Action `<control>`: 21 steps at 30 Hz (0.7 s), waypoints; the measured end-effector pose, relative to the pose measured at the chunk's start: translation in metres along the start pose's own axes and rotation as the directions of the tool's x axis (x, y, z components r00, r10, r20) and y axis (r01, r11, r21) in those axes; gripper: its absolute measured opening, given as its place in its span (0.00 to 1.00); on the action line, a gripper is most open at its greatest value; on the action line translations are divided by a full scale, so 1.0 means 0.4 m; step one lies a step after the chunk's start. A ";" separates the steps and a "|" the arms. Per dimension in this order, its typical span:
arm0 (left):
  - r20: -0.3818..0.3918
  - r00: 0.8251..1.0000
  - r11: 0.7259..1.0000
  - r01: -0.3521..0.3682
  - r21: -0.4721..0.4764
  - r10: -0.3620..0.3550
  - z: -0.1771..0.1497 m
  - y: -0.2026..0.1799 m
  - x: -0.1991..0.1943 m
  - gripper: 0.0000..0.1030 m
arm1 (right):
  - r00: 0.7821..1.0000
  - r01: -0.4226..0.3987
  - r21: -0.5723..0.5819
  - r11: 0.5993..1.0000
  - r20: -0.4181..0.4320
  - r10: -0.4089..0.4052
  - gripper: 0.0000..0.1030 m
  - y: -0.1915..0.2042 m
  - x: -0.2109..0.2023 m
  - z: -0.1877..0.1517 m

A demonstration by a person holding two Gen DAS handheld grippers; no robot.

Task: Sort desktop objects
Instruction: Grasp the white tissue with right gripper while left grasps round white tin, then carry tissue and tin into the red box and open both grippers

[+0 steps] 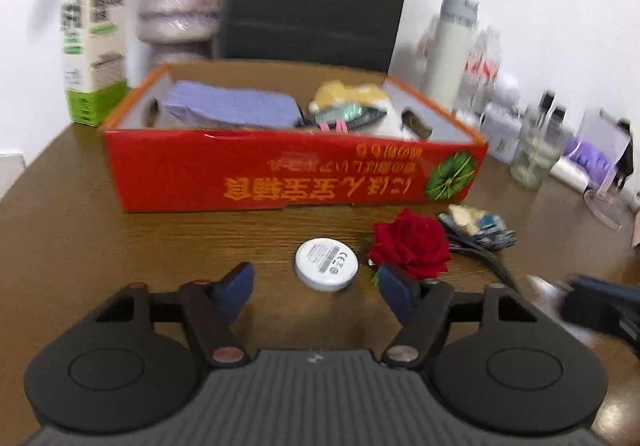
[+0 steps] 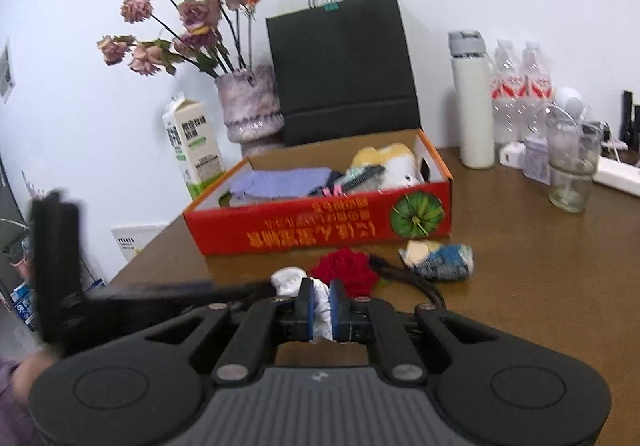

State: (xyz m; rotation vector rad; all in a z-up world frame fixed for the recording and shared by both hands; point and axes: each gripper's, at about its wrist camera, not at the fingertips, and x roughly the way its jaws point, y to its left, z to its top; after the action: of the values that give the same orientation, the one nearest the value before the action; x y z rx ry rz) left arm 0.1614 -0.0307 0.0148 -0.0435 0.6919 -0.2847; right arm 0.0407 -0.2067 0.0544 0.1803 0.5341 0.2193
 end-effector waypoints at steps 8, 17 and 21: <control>-0.025 0.998 0.997 -0.059 0.043 0.060 -0.019 -0.028 -0.004 0.39 | 0.999 0.031 -0.032 0.999 -0.018 -0.031 0.07 -0.011 -0.030 -0.031; 0.069 0.992 0.995 -0.100 -0.019 0.101 -0.206 -0.013 -0.288 0.39 | 0.993 -0.031 -0.180 0.983 -0.119 0.009 0.12 0.047 0.026 -0.095; 0.052 0.994 0.995 -0.098 -0.011 0.099 -0.246 -0.009 -0.315 0.40 | 0.992 -0.043 -0.304 0.952 -0.122 0.005 0.33 0.103 0.018 -0.151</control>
State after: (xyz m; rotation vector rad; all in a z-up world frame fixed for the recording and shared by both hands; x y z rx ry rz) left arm 0.0056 0.0057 0.0181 -0.0243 0.6412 -0.1854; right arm 0.0086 -0.1585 0.0092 -0.1301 0.6105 0.3353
